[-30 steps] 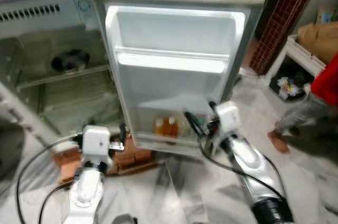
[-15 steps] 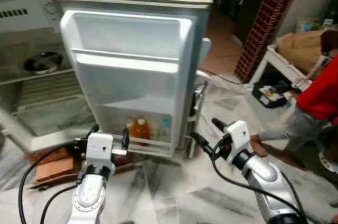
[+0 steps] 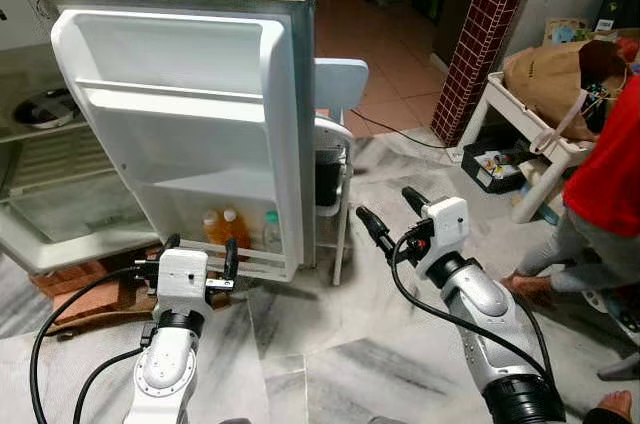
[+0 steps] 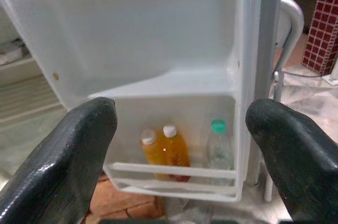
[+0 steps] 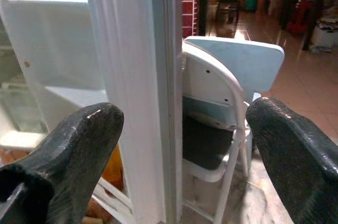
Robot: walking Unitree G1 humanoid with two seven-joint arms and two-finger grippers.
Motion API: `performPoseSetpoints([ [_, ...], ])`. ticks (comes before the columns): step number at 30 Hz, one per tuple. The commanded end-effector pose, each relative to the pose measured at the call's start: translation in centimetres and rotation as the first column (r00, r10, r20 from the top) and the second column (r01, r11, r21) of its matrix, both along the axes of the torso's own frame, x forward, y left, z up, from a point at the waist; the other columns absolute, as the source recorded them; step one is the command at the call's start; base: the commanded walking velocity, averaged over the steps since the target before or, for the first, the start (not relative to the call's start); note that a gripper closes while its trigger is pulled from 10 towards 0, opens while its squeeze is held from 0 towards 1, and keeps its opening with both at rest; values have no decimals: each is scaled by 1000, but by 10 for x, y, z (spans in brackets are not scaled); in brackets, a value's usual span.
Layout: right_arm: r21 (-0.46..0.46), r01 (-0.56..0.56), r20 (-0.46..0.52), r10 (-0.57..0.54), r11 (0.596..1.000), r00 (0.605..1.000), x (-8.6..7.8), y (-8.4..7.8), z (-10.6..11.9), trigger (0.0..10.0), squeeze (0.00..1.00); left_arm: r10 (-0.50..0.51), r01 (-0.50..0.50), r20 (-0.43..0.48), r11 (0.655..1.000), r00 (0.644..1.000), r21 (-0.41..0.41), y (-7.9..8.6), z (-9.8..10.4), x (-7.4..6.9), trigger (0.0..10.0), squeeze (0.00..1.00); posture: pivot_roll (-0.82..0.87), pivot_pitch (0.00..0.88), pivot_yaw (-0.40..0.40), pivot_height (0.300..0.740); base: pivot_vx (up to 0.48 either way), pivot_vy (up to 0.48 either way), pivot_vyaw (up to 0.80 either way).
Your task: Restocking fridge
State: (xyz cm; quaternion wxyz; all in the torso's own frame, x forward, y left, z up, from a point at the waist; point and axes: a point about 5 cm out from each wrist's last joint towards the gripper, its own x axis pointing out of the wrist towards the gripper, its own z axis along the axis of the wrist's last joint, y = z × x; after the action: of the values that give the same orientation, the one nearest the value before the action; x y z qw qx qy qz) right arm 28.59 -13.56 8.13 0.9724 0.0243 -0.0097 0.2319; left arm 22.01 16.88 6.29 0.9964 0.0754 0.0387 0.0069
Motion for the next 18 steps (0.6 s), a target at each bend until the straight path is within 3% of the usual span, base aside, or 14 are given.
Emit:
performPoseSetpoints([
  [1, 6, 1, 16, -1, 1000, 1000, -2, 6, 2, 10000, 0, 13, -13, 5, 1000, 1000, 1, 6, 2, -1, 10000, 0, 18, 45, 11, 740, 0, 0, 0],
  [8, 24, -3, 37, 2, 1000, 999, -2, 11, 5, 10000, 0, -23, 23, 16, 1000, 1000, -5, 3, 4, -1, 10000, 0, 15, 47, 14, 740, 0, 0, 0],
  [15, 31, 30, 68, -33, 999, 997, 4, 7, 13, 10000, 0, -23, 23, 11, 1000, 1000, -3, 4, 4, -2, 10000, 0, 17, 51, 16, 740, 0, 0, 704],
  [18, 28, 33, 69, -35, 999, 997, 5, 6, 13, 10000, 0, -27, 27, 11, 1000, 1000, -6, 4, 4, -2, 10000, 0, 18, 51, 16, 740, 251, 0, 588],
])
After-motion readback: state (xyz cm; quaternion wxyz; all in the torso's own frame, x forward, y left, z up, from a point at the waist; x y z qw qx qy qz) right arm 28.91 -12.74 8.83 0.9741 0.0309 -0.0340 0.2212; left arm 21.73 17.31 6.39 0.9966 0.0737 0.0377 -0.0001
